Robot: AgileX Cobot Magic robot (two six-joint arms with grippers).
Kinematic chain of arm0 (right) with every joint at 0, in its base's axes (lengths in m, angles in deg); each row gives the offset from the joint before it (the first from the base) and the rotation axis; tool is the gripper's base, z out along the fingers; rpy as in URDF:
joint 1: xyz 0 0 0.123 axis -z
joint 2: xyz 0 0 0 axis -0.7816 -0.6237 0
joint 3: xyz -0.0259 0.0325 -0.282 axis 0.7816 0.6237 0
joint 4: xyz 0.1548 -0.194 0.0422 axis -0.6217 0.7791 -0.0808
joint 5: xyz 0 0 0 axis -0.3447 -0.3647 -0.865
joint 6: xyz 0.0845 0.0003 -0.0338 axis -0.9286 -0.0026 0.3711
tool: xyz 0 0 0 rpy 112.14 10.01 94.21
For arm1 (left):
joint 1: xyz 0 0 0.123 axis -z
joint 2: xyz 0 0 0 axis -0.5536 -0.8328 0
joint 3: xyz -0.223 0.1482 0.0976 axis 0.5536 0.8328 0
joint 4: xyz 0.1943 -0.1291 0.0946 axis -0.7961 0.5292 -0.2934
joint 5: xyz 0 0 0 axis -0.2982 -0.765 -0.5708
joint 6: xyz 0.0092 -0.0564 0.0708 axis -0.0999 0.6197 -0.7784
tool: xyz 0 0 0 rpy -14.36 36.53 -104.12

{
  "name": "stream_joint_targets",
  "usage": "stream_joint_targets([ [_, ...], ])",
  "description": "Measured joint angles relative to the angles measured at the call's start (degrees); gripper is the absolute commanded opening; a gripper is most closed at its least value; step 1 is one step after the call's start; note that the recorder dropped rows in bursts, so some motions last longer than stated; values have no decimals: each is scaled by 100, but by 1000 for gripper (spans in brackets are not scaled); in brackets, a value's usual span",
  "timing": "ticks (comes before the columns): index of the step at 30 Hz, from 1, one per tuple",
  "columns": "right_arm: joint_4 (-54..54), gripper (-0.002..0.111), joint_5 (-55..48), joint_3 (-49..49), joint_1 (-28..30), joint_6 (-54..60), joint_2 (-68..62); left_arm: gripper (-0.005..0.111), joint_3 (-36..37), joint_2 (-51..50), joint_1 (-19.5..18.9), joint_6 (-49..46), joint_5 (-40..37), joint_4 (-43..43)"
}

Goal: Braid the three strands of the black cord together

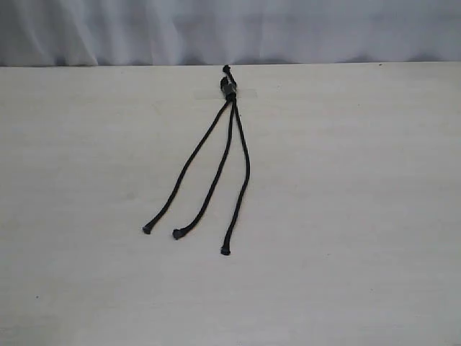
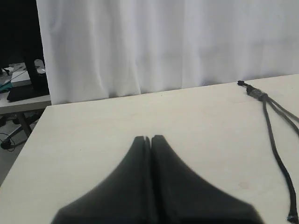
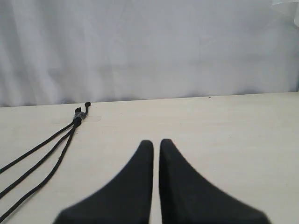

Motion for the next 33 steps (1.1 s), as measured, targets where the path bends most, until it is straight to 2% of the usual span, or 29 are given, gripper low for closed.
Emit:
stream_joint_targets([
  [14, 0, 4, 36, 0, 0, 0, 0, 0, 0, 0, 0, 0, 11, 0],
  [18, 0, 4, 162, 0, 0, 0, 0, 0, 0, 0, 0, 31, 270, 0],
  [20, 0, 4, 162, 0, 0, 0, 0, 0, 0, 0, 0, 132, 586, 298],
  [22, 0, 4, 162, 0, 0, 0, 0, 0, 0, 0, 0, 289, 1144, 767],
  [23, 0, 4, 166, 0, 0, 0, 0, 0, 0, 0, 0, 414, 1672, 1096],
  [25, 0, 4, 177, 0, 0, 0, 0, 0, 0, 9, 0, 591, 2151, 1290],
  [28, -19, 4, 314, 0, 0, 0, 0, 0, 0, 9, 0, 1014, 3154, 1376],
  [30, -244, 4, 752, 4, 0, -57, 0, 0, 0, 9, 0, 1366, 3660, 1379],
  [33, -1127, 4, 1618, 4, 0, -387, 0, 0, 0, 9, 0, 1979, 3825, 917],
])
